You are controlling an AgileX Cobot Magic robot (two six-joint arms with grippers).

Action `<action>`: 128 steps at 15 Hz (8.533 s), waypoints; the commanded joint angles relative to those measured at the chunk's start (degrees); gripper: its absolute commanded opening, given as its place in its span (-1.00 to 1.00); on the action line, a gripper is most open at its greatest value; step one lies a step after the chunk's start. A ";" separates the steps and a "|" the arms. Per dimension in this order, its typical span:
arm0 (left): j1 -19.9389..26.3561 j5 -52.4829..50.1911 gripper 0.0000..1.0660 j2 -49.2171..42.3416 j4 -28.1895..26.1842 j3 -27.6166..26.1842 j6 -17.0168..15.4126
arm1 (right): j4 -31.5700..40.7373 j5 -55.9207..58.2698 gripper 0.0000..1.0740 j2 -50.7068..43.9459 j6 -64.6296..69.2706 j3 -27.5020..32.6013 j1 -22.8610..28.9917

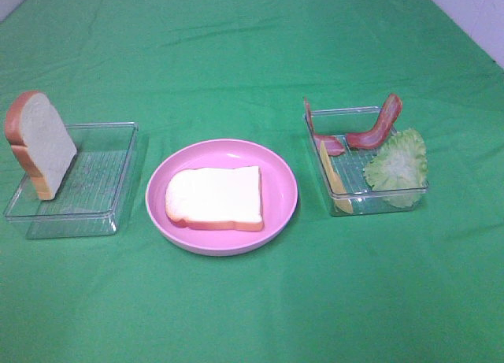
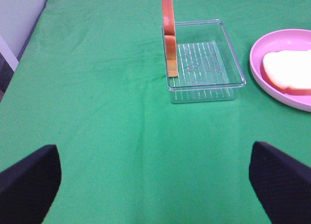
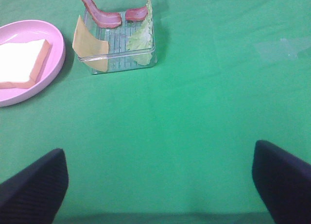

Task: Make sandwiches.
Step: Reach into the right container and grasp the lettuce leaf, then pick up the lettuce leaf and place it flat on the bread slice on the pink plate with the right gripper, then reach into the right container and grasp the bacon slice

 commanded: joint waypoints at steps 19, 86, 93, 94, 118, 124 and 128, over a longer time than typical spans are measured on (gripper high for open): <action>-2.01 -1.15 0.87 -0.86 1.26 0.17 -3.72 | 3.38 -0.29 0.84 25.78 0.80 -7.62 -0.17; -2.01 -1.15 0.86 -0.86 1.72 0.17 -3.44 | 49.05 -17.36 -1.00 115.79 -14.61 -61.71 28.02; -2.01 -1.15 0.86 -0.86 1.83 0.17 -3.44 | 54.32 -18.74 -1.00 123.53 -17.48 -61.71 29.45; -2.01 -1.15 0.86 -0.86 1.83 0.17 -3.44 | 54.09 -18.62 -1.00 124.27 -17.48 -61.71 29.45; -2.01 -1.15 0.86 -0.86 2.12 0.17 -3.44 | 26.07 -8.48 0.85 117.11 -8.31 -66.98 29.11; -2.01 -1.15 0.86 -0.86 2.12 0.17 -3.44 | 6.30 11.57 0.84 113.45 1.66 -84.00 25.21; -2.01 -1.15 0.86 -0.86 2.12 0.17 -3.44 | 5.56 10.60 0.84 114.59 0.52 -85.49 14.09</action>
